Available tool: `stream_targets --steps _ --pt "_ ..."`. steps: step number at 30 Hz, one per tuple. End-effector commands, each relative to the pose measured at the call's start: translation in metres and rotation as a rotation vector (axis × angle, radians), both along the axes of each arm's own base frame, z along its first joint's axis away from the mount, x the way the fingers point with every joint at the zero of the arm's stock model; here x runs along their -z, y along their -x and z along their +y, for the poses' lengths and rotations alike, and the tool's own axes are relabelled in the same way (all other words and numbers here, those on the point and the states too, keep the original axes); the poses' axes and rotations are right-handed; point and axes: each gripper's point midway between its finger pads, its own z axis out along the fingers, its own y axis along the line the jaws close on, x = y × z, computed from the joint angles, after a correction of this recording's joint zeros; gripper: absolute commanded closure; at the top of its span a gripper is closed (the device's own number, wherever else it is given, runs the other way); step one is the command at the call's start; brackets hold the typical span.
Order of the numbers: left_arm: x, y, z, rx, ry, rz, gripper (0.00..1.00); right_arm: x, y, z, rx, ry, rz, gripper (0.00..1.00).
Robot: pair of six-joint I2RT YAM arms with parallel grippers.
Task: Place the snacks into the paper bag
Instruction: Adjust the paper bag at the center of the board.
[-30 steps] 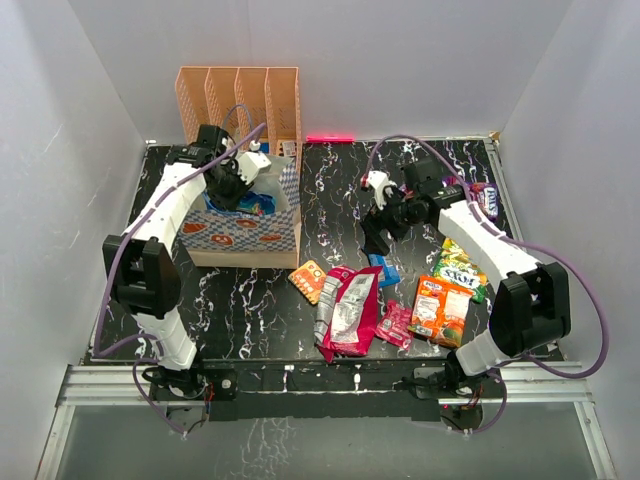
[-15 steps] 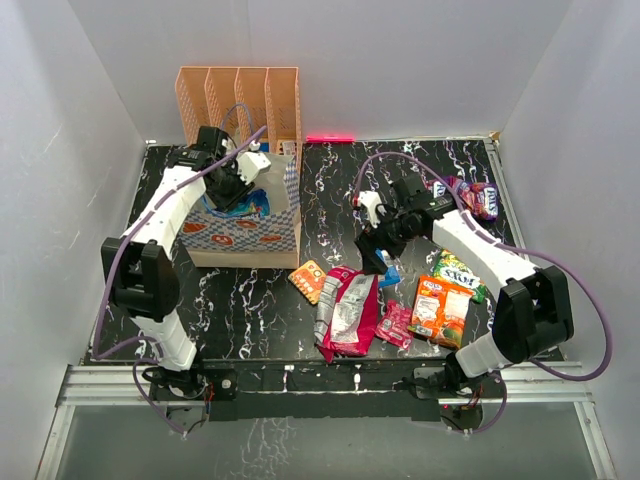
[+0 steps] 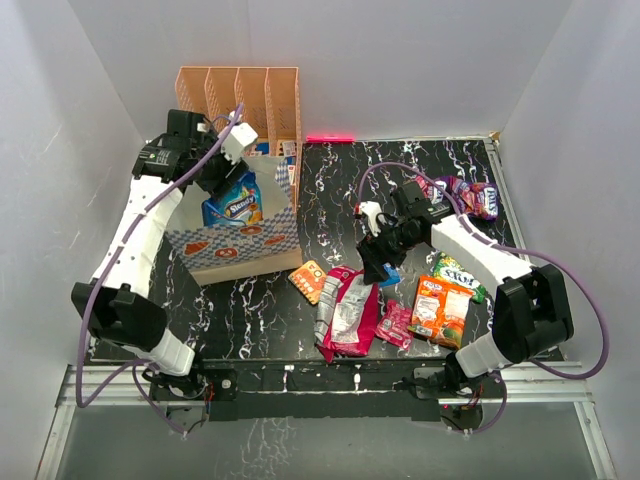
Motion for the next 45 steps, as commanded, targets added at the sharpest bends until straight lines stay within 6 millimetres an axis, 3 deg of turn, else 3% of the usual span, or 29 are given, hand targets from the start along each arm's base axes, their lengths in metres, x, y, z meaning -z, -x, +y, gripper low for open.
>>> stream_targets --steps 1,7,15,18,21,30,32,36,40,45 --pt "-0.075 0.001 -0.006 -0.019 0.089 -0.197 0.39 -0.008 0.002 0.013 -0.022 -0.071 0.019 0.28" --pt "-0.094 -0.003 -0.001 -0.065 0.101 -0.253 0.28 -0.011 0.004 0.015 -0.043 -0.085 0.028 0.53" --pt "-0.115 -0.009 -0.004 -0.063 0.127 -0.305 0.24 -0.027 -0.006 0.019 -0.051 -0.097 -0.027 0.92" --pt "-0.124 -0.002 -0.012 -0.018 0.151 -0.3 0.23 -0.035 -0.009 0.022 -0.073 -0.117 -0.053 0.92" --pt "-0.116 0.004 -0.015 0.024 0.136 -0.267 0.23 -0.042 -0.013 0.025 -0.087 -0.138 -0.073 0.92" --pt "-0.037 0.013 -0.018 0.135 0.056 -0.096 0.28 -0.036 -0.016 0.027 -0.083 -0.131 -0.065 0.92" --pt "-0.027 0.015 -0.018 0.141 0.048 -0.069 0.25 -0.035 -0.016 0.027 -0.08 -0.131 -0.064 0.92" --pt "-0.034 0.002 -0.012 -0.018 0.103 -0.086 0.18 -0.031 -0.017 0.026 -0.072 -0.123 -0.06 0.92" --pt "-0.026 0.004 -0.03 -0.065 0.237 0.001 0.02 -0.029 -0.018 0.025 -0.065 -0.116 -0.059 0.92" --pt "-0.024 0.001 -0.035 -0.126 0.313 -0.009 0.02 -0.026 -0.019 0.025 -0.064 -0.114 -0.048 0.92"
